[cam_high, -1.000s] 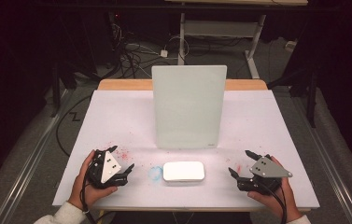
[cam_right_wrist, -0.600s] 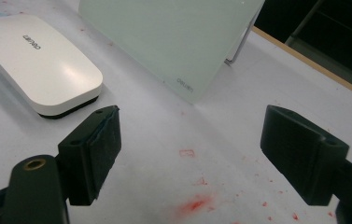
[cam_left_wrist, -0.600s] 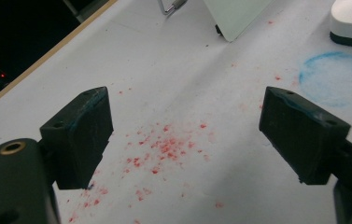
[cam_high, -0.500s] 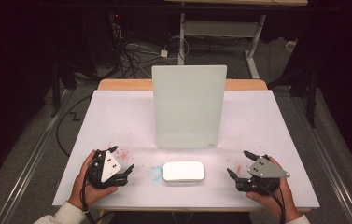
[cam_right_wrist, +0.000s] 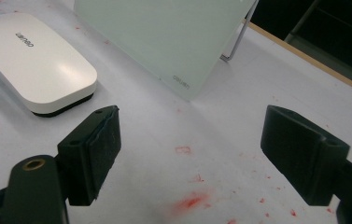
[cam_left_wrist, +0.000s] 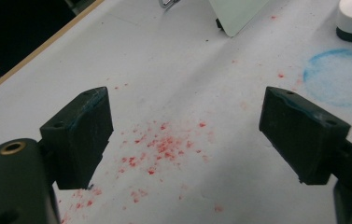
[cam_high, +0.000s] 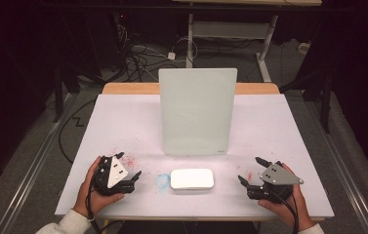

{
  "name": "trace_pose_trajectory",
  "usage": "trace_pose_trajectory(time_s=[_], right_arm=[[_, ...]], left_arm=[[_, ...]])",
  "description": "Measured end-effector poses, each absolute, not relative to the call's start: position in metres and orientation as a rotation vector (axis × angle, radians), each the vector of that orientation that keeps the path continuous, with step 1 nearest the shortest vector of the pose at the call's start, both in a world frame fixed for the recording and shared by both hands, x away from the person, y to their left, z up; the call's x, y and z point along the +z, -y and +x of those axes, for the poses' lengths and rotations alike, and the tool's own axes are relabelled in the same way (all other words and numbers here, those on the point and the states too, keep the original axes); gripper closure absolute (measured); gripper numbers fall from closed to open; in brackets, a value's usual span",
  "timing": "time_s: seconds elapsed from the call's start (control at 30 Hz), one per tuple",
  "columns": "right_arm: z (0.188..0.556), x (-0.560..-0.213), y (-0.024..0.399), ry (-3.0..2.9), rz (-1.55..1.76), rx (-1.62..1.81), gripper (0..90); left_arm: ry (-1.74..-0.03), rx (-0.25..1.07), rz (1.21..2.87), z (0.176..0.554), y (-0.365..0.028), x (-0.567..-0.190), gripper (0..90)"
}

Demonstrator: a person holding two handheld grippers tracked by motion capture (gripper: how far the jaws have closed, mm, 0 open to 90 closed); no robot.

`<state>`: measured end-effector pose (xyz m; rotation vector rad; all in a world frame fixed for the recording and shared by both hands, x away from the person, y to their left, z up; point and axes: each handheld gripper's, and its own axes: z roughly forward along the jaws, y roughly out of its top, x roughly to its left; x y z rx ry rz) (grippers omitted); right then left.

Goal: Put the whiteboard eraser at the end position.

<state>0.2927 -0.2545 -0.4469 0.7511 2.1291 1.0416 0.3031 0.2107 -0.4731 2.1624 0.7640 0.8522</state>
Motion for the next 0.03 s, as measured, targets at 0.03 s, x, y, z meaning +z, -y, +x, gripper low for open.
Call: trace_pose_trajectory(time_s=[0.03], right_arm=[[0.2927,-0.4467,0.2547,-2.128,0.757,1.043,20.8]], left_arm=[[-0.768,0.85,2.161,0.3036,-0.2108,-0.473,17.0]])
